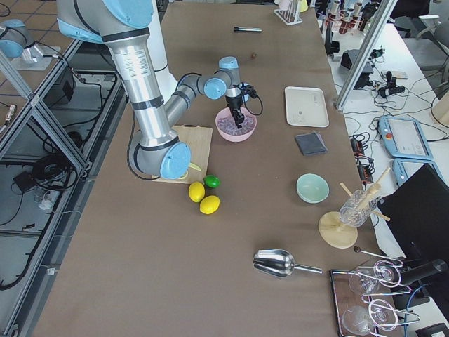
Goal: Mash ice and strawberries in cup
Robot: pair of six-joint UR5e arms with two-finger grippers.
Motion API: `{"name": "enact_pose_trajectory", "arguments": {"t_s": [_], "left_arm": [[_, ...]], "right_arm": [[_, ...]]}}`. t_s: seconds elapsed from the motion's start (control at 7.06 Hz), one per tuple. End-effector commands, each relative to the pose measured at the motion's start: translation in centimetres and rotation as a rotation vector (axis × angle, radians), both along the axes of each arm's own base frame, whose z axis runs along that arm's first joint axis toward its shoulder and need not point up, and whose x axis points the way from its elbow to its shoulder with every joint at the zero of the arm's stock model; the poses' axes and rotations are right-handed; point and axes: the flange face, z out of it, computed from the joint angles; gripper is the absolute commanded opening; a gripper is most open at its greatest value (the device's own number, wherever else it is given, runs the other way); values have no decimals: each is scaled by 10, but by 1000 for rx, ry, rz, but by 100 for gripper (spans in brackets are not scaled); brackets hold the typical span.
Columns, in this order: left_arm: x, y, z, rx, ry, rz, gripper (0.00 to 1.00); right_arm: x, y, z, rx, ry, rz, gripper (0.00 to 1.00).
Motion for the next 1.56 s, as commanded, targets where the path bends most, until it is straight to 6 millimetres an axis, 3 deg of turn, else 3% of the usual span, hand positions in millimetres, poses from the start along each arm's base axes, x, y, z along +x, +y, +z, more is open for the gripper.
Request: {"name": "enact_pose_trajectory", "arguments": {"t_s": [0.0,0.14,0.43,0.57,0.71,0.85,0.99,1.13,1.28,1.42], "left_arm": [[0,1,2,-1,0,0,99],[-1,1,-1,5,-1,-2,99],[-1,5,1,1,0,-3,99],[-1,7,3,-2,0,-5,99],[-1,7,6,-8,1,-5,99],[-1,7,4,-5,1,-5,99],[-5,10,-7,15,13,-12,99],[-6,10,1,0,25,-13,99],[-6,11,7,-10,26,-13,99],[-6,11,8,-14,27,-14,99]], "right_arm": [[15,-6,-13,-4,-32,12,5],[22,-3,-33,0,-76,12,5],[4,-12,-82,14,-124,25,5],[-18,-19,-121,-10,-167,64,5],[-47,-24,-174,-49,-177,96,2],[-75,-22,-203,-76,-183,108,2],[-102,-15,-206,-79,-163,116,2],[-119,-13,-229,-82,-175,117,2],[-145,-12,-231,-81,-152,117,3],[-153,-9,-227,-73,-154,113,4]]}}
